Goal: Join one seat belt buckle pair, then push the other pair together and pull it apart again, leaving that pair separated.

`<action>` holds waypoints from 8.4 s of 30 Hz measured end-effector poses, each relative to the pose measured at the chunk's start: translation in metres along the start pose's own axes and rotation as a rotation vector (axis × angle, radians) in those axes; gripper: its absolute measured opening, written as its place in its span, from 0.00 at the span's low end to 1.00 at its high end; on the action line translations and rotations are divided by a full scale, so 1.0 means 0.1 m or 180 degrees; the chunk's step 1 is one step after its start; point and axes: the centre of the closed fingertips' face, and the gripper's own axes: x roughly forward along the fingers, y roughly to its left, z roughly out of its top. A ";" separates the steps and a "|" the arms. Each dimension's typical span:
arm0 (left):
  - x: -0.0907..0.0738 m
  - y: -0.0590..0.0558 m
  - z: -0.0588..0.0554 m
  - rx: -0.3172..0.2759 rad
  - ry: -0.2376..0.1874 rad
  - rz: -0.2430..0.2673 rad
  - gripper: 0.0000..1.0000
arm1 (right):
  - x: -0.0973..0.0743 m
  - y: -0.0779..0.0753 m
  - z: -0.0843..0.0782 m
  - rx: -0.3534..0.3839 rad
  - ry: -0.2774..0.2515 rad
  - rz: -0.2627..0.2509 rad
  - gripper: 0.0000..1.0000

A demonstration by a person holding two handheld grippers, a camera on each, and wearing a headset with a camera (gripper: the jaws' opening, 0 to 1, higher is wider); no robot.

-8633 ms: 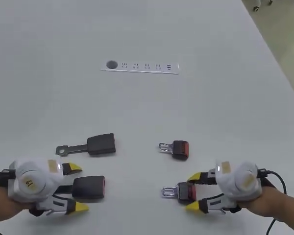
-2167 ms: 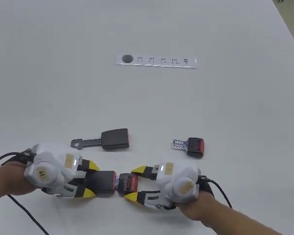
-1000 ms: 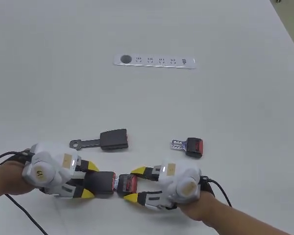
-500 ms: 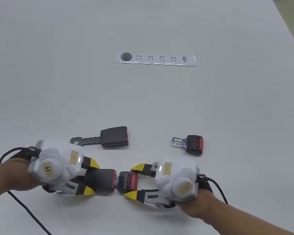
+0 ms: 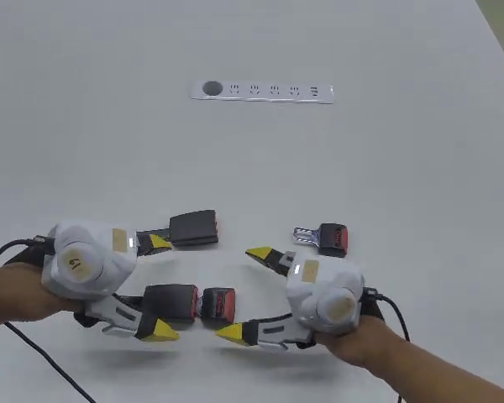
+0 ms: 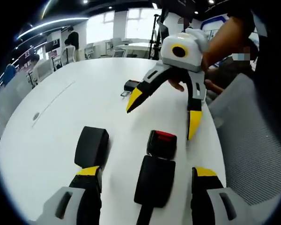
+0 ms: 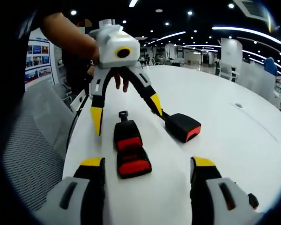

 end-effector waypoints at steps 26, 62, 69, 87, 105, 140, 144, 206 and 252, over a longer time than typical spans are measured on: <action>0.14 0.77 0.15 0.0007 0.0037 0.0217 0.76 | -0.91 -1.14 -0.62 0.0259 0.0481 -0.0159 0.75; 0.37 0.87 0.02 0.0672 0.0429 -0.0107 0.34 | -0.92 -1.22 -0.80 -0.0382 0.0978 0.0480 0.36; 0.37 0.89 0.02 0.0667 0.0414 -0.0117 0.34 | -0.91 -1.22 -0.81 -0.0398 0.0962 0.0501 0.36; 0.38 0.86 0.03 0.0679 0.0400 -0.0145 0.34 | -0.65 -1.18 -0.66 -0.0239 0.0657 0.0507 0.36; 0.38 0.84 0.03 0.0649 0.0429 -0.0132 0.34 | -0.34 -1.03 -0.42 -0.0166 0.0439 0.0545 0.36; 0.39 0.86 0.09 0.0699 0.0393 -0.0171 0.34 | 0.32 -0.89 -0.10 -0.0152 0.0390 0.0579 0.36; 0.38 0.88 0.09 0.0703 0.0373 -0.0175 0.34 | 0.31 -0.87 -0.10 -0.0152 0.0404 0.0575 0.36; 0.40 0.82 0.06 0.0744 0.0570 -0.0205 0.35 | 0.46 -0.85 -0.04 -0.0288 0.0728 0.0348 0.36; 0.41 0.81 0.06 0.0723 0.0560 -0.0208 0.35 | -0.23 -1.00 -0.46 -0.0125 0.0594 0.0316 0.37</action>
